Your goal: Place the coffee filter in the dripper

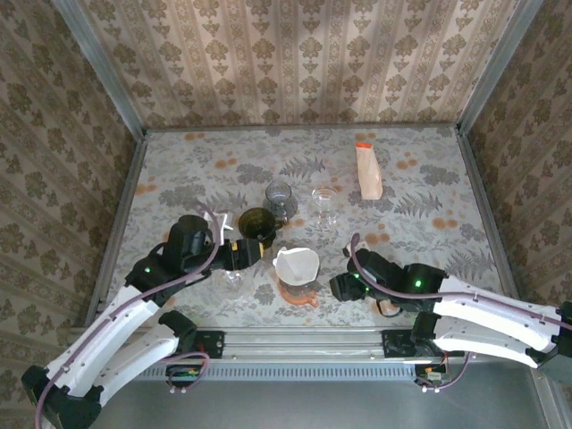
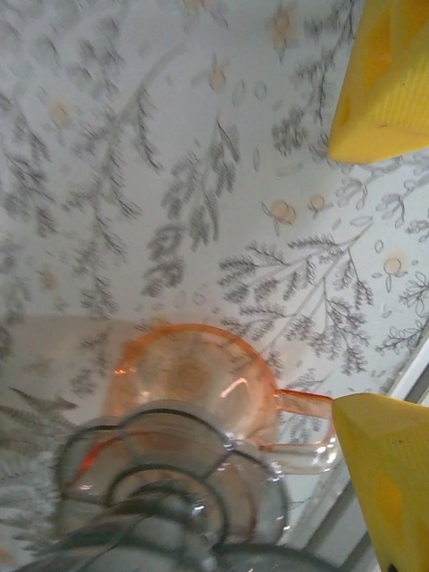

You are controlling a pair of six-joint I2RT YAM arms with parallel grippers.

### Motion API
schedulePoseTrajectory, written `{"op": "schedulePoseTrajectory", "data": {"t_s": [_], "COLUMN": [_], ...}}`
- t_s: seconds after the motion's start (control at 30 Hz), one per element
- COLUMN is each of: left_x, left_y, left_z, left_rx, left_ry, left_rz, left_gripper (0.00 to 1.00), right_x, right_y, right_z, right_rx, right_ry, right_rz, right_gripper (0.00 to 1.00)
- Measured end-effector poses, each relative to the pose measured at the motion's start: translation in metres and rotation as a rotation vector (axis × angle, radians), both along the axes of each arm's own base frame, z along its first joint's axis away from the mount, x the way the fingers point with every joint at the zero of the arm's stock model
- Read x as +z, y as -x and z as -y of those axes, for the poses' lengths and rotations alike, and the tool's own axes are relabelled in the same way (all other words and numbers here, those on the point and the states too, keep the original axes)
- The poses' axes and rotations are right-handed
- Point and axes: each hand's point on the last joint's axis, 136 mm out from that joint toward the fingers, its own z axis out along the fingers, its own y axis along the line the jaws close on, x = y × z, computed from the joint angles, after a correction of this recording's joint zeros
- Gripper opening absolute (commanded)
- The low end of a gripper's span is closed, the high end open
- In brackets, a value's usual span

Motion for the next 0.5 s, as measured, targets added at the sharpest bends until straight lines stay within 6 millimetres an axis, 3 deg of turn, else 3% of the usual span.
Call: {"op": "schedulePoseTrajectory", "data": {"t_s": [0.2,0.5], "left_x": [-0.012,-0.013], "left_y": [0.0,-0.002], "left_z": [-0.008,-0.009], "left_rx": [0.039,0.048], "left_ry": [-0.001,0.003], "left_rz": [-0.023,-0.025], "left_gripper": [0.69,0.69], "right_x": [-0.029,-0.052], "right_y": [0.028,0.037], "right_z": [-0.025,-0.046], "right_rx": [0.147,0.217], "right_ry": [-0.044,-0.107], "right_rz": [0.025,0.116], "right_gripper": [0.7,0.72]}}
